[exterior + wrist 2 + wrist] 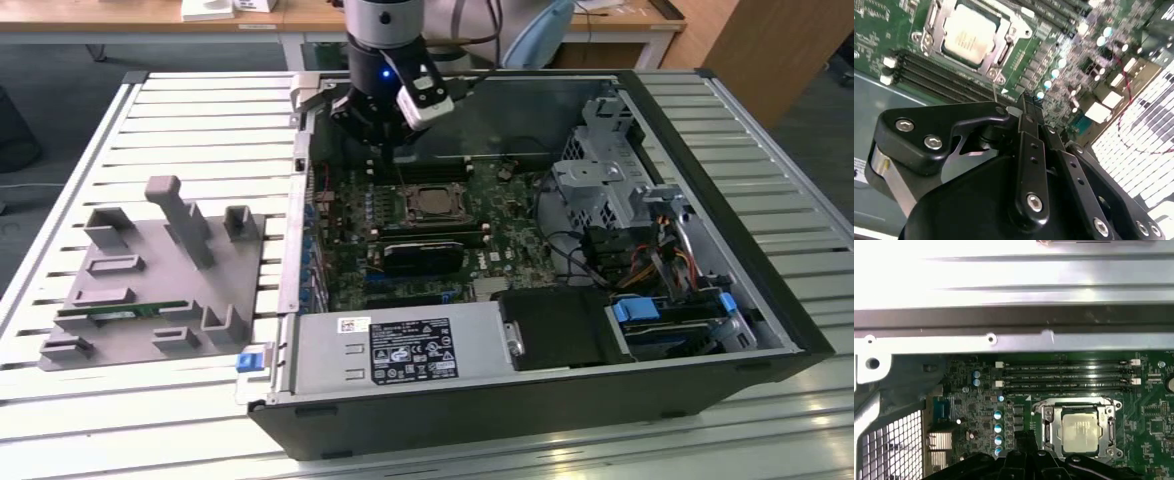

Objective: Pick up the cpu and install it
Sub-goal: 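Install the first cpu locking lever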

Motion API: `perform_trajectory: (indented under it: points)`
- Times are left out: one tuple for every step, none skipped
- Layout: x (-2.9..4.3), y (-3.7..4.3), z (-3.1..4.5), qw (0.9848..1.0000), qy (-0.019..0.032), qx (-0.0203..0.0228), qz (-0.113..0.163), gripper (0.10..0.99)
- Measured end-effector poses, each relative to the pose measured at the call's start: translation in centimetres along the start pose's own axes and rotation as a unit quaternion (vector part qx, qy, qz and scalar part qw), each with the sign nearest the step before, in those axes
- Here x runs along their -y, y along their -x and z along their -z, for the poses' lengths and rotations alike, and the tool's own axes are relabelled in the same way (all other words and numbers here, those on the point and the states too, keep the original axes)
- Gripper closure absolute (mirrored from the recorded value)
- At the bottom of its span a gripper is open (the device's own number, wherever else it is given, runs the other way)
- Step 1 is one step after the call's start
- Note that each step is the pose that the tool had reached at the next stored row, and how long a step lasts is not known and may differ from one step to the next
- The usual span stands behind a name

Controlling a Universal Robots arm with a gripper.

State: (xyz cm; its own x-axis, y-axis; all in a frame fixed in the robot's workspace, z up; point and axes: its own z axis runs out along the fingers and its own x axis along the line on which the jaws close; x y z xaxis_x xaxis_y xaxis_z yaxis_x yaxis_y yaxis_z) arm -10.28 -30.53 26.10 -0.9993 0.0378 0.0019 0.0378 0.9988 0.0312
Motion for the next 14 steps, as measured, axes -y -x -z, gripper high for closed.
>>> perform_trajectory:
  points:
    - [-0.25, -0.12, -0.07, 1.0000, -0.0001, 0.0000, 0.000, 0.980]
    - [-0.47, -0.27, -0.15, 1.0000, -0.0001, -0.0001, 0.000, 0.980]
    - [-0.63, -0.41, -0.23, 1.0000, -0.0001, 0.0000, 0.000, 0.980]
    - [-0.75, -0.48, -0.30, 1.0000, -0.0001, 0.0000, 0.000, 0.980]
    - [-0.86, -0.49, -0.36, 1.0000, -0.0001, 0.0000, 0.000, 0.980]
    - [-0.95, -0.49, -0.41, 1.0000, -0.0001, 0.0000, 0.001, 0.980]
    - [-1.03, -0.49, -0.45, 1.0000, -0.0002, -0.0001, 0.001, 0.980]
    - [-1.14, -0.48, -0.50, 1.0000, -0.0003, 0.0000, 0.002, 0.980]
    - [-1.24, -0.47, -0.55, 1.0000, -0.0005, 0.0000, 0.002, 0.980]
    - [-1.35, -0.45, -0.58, 1.0000, -0.0006, -0.0001, 0.002, 0.980]
    - [-1.47, -0.41, -0.61, 1.0000, -0.0006, -0.0001, 0.003, 0.980]
    - [-1.57, -0.36, -0.63, 1.0000, -0.0006, -0.0001, 0.003, 0.980]
    - [-1.66, -0.30, -0.64, 1.0000, -0.0007, -0.0001, 0.003, 0.980]
    - [-1.73, -0.17, -0.66, 1.0000, -0.0006, -0.0001, 0.004, 0.980]
